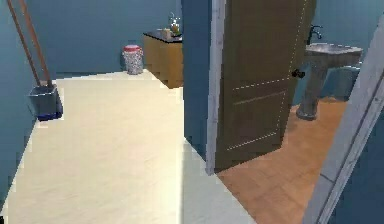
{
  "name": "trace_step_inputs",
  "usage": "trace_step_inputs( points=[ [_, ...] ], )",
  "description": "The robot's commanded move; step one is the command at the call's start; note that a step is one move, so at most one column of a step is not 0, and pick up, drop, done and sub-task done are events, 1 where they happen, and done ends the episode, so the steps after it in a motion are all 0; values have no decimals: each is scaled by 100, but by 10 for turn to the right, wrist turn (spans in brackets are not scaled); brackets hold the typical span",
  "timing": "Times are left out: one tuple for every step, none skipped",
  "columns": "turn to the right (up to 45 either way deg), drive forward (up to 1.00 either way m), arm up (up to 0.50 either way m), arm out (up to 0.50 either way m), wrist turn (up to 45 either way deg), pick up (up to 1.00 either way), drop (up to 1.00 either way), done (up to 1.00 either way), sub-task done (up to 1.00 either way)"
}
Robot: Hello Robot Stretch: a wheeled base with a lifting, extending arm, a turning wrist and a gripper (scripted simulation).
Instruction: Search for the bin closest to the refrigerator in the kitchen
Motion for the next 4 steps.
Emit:
trace_step_inputs(
  points=[
    [0, 30, 0, 0, 0, 0, 0, 0, 0],
    [-300, 0, 0, 0, 0, 0, 0, 0, 0],
    [0, 100, 0, 0, 0, 0, 0, 0, 0],
    [0, 100, 0, 0, 0, 0, 0, 0, 0]
  ],
)
